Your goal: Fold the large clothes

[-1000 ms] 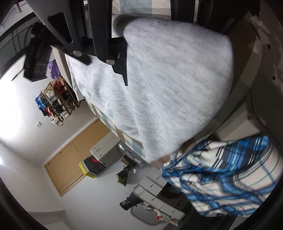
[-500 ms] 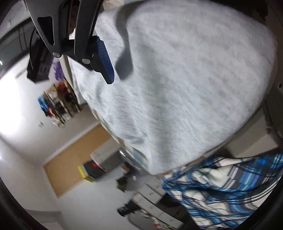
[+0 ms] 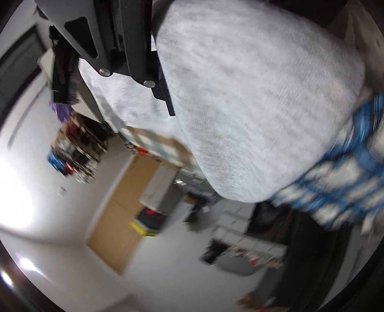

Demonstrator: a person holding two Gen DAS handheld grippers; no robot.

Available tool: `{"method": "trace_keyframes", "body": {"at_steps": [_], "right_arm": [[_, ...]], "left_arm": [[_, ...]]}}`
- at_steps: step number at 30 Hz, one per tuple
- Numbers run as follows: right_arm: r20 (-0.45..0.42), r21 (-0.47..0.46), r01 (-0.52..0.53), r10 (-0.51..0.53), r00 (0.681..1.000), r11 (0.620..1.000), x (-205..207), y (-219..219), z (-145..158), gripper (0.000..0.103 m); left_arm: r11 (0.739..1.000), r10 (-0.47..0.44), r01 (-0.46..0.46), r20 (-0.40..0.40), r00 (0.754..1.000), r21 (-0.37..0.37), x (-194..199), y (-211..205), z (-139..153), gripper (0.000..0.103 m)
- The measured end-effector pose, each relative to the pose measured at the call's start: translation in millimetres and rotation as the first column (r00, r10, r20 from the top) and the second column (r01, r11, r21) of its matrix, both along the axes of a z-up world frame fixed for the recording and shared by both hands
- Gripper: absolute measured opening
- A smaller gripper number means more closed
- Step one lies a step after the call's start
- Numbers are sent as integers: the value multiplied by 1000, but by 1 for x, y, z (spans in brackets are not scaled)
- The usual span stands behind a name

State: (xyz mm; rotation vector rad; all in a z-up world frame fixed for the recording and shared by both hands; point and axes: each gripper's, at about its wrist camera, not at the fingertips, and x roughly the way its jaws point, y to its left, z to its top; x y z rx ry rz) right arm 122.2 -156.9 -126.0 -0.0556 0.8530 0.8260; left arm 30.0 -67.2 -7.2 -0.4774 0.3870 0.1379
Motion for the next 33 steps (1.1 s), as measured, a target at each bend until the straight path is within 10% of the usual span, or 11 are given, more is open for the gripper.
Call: {"method": "trace_keyframes", "body": {"at_steps": [10, 15, 33], "right_arm": [[-189, 138, -7, 33, 981, 990, 23, -32, 2, 16], [-28, 93, 115, -113, 993, 989, 25, -87, 42, 21], [-206, 194, 142, -101, 973, 971, 52, -106, 4, 17]], "left_arm": [[878, -309, 329, -114, 944, 349, 66, -101, 43, 18], [882, -299, 325, -127, 946, 341, 65, -98, 40, 18], [931, -274, 287, -87, 958, 224, 70, -102, 70, 15]]}}
